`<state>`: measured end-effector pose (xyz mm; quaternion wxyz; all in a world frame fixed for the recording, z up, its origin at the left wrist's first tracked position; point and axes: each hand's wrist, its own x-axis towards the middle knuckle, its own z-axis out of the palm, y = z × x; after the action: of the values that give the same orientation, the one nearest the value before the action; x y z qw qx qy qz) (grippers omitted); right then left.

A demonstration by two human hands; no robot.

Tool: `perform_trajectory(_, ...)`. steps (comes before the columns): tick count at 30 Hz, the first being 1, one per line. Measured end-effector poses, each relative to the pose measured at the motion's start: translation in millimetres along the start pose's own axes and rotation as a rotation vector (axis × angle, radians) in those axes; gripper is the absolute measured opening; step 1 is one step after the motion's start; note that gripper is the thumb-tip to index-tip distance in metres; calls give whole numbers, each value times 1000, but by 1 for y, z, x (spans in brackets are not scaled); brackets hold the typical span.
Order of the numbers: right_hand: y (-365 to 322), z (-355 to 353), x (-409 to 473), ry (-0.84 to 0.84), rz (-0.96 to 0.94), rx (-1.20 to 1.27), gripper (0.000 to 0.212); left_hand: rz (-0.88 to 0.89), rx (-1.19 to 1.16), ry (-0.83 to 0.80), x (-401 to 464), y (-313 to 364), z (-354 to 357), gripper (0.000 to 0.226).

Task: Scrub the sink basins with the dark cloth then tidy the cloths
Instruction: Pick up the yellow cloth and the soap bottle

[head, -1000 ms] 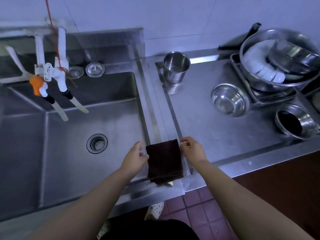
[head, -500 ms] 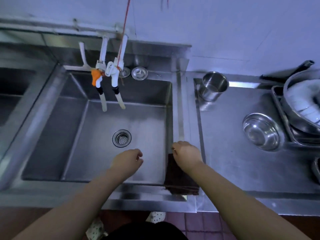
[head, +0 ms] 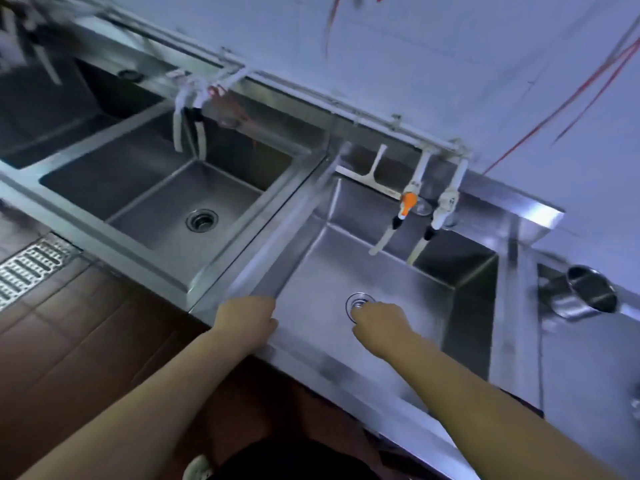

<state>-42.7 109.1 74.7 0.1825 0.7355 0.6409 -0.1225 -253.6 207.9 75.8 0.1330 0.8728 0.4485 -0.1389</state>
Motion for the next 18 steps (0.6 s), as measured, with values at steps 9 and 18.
perform_trajectory(9,-248,-102,98,91,-233,-5,20,-258,27,136,-85,-251,-31,32)
perform_trajectory(18,-390,-158,176,130,-347,58,29,-491,-42,127,-120,-407,-36,32)
